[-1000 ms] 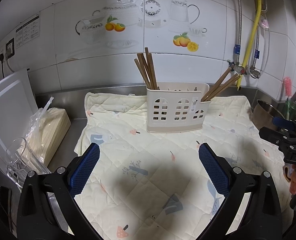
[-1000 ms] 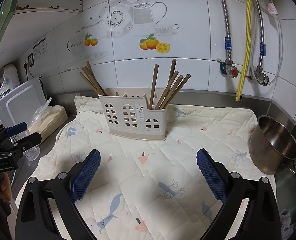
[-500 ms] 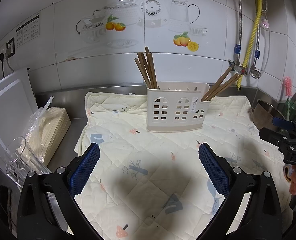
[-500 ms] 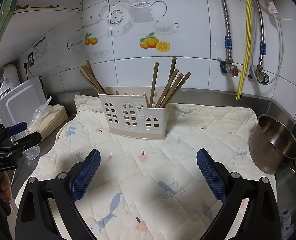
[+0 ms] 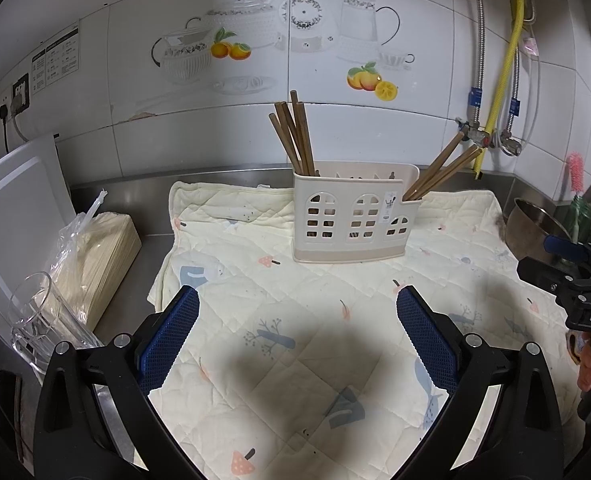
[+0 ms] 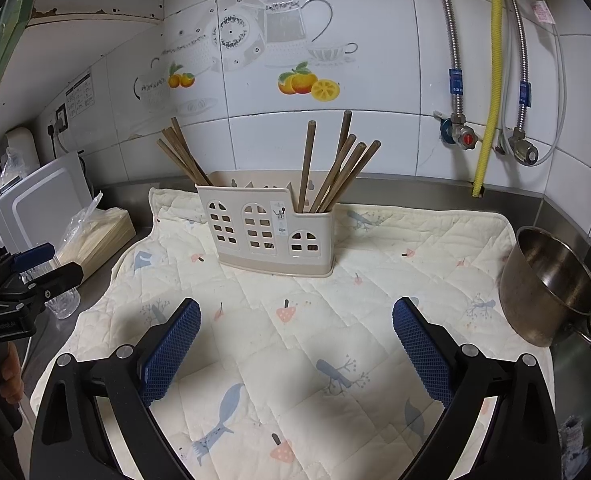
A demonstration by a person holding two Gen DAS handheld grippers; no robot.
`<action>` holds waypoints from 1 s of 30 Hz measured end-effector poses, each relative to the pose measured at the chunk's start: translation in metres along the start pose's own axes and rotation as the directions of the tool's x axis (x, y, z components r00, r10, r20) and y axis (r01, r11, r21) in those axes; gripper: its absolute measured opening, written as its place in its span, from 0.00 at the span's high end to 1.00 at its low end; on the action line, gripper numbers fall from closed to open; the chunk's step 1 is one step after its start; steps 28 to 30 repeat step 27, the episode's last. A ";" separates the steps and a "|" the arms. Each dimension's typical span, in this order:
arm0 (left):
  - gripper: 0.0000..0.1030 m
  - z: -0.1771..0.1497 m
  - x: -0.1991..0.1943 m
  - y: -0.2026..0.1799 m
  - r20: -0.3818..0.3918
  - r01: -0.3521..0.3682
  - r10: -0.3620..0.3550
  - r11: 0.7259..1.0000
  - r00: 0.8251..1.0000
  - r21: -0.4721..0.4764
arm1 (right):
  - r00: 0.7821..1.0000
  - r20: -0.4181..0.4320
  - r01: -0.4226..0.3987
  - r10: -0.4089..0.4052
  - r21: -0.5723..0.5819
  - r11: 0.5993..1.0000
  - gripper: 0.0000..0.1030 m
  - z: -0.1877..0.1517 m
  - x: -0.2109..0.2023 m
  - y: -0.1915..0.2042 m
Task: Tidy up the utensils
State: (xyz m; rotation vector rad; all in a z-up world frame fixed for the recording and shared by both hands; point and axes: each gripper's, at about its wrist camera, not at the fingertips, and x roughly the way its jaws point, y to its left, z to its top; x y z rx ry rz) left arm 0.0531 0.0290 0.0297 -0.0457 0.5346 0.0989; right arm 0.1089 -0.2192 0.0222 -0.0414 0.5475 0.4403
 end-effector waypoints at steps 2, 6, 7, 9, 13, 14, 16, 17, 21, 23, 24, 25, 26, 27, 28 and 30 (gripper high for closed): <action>0.05 0.000 0.000 0.000 -0.001 0.001 -0.001 1.000 1.000 0.000 | 1.000 0.000 -0.001 0.001 -0.001 1.000 0.09 0.000 0.001 0.000; 0.05 0.000 0.000 -0.001 -0.002 0.004 -0.004 1.000 1.000 0.002 | 1.000 0.000 -0.002 0.002 -0.001 1.000 0.09 -0.001 0.001 0.000; 0.05 0.000 0.001 -0.001 -0.002 0.003 -0.003 1.000 1.000 0.002 | 1.000 -0.001 -0.002 0.002 -0.001 1.000 0.09 -0.001 0.001 0.000; 0.05 0.000 0.001 0.000 -0.001 0.007 -0.007 1.000 1.000 0.000 | 1.000 -0.003 -0.001 0.001 -0.001 1.000 0.09 0.000 0.001 0.000; 0.05 0.000 0.000 0.001 0.009 0.013 -0.013 1.000 1.000 -0.014 | 1.000 -0.004 -0.003 0.003 -0.003 1.000 0.09 0.000 0.001 0.000; 0.05 0.000 0.000 0.002 0.007 0.009 -0.009 1.000 1.000 -0.017 | 1.000 -0.005 -0.003 0.003 -0.003 1.000 0.09 -0.001 0.001 0.000; 0.05 0.001 0.001 0.004 0.005 -0.002 0.002 1.000 1.000 -0.024 | 1.000 -0.006 -0.001 0.001 -0.003 1.000 0.09 -0.001 0.001 0.000; 0.05 0.001 0.001 0.005 0.002 -0.001 0.001 1.000 1.000 -0.025 | 1.000 -0.006 -0.001 0.001 -0.003 1.000 0.09 -0.001 0.001 0.000; 0.05 0.000 0.002 0.006 -0.008 0.000 0.000 1.000 1.000 -0.031 | 1.000 -0.010 0.001 -0.001 -0.002 1.000 0.09 -0.002 0.002 -0.001; 0.05 0.000 0.003 0.006 -0.010 -0.001 0.001 1.000 1.000 -0.031 | 1.000 -0.011 0.001 -0.001 -0.003 1.000 0.09 -0.002 0.002 -0.002; 0.05 0.000 0.003 0.006 -0.011 0.000 -0.001 1.000 1.000 -0.031 | 1.000 -0.010 0.001 -0.001 -0.004 1.000 0.09 -0.002 0.001 -0.001; 0.05 0.000 0.002 0.006 -0.011 0.002 -0.002 0.999 1.000 -0.032 | 1.000 -0.010 0.001 -0.001 -0.005 1.000 0.09 -0.002 0.001 -0.002; 0.05 -0.001 0.002 0.007 -0.010 0.003 -0.003 0.999 1.000 -0.033 | 1.000 -0.010 0.000 0.000 -0.005 1.000 0.09 -0.002 0.001 -0.002; 0.05 -0.001 0.002 0.007 -0.010 0.005 -0.005 0.999 1.000 -0.034 | 1.000 -0.010 0.000 0.000 -0.004 1.000 0.09 -0.002 0.001 -0.002; 0.05 -0.001 0.002 0.007 -0.010 0.005 -0.005 0.999 1.000 -0.034 | 1.000 -0.010 0.000 0.000 -0.004 1.000 0.09 -0.002 0.001 -0.002; 0.05 -0.001 0.002 0.007 -0.010 0.005 -0.005 0.999 1.000 -0.034 | 1.000 -0.010 0.000 0.000 -0.004 1.000 0.09 -0.002 0.001 -0.002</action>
